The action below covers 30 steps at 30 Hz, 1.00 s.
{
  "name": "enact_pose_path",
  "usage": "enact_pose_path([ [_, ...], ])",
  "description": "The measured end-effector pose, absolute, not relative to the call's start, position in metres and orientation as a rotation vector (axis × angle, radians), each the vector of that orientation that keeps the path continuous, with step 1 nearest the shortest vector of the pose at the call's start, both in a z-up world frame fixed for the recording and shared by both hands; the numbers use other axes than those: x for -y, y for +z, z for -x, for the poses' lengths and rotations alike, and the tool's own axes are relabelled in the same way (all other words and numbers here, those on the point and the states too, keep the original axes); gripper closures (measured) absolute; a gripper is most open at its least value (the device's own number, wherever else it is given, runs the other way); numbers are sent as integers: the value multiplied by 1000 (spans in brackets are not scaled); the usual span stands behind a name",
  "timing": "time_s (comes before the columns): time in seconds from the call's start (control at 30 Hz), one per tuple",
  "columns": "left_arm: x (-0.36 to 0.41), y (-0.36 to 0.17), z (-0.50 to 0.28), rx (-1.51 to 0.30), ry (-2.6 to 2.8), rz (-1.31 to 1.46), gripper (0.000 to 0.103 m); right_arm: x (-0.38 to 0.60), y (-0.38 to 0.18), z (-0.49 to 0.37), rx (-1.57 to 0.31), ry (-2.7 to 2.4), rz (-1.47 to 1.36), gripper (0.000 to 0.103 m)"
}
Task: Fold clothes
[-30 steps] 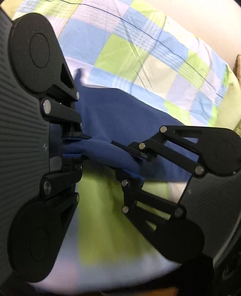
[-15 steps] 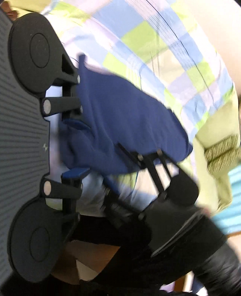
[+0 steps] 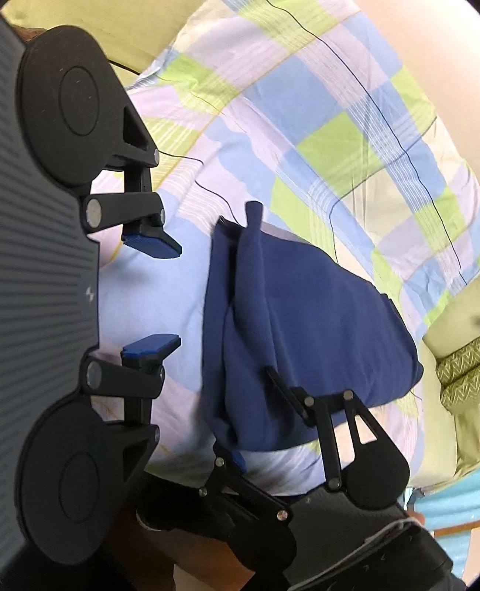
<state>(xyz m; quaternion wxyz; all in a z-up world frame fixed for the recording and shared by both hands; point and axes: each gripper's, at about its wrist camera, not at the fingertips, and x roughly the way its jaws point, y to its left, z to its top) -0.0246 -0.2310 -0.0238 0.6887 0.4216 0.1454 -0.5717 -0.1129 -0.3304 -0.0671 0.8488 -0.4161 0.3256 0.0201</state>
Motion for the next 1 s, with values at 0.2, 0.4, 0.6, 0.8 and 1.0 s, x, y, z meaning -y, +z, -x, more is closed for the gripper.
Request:
enact_pose_path([
  [0.2, 218, -30, 16, -330, -1286, -956, 51, 318, -67, 101, -707, 31, 814, 86],
  [0.4, 214, -30, 17, -280, -1278, -966, 50, 296, -69, 104, -717, 6, 850, 80],
  [0.6, 206, -38, 18, -130, -1313, -1032, 42, 285, -72, 109, -703, -45, 930, 60],
  [0.8, 216, -51, 16, 75, -1370, -1128, 30, 297, -53, 95, -718, -59, 770, 92],
  [1.0, 242, -76, 26, 526, -1364, -1280, 19, 319, 8, 105, -660, -108, 560, 93],
])
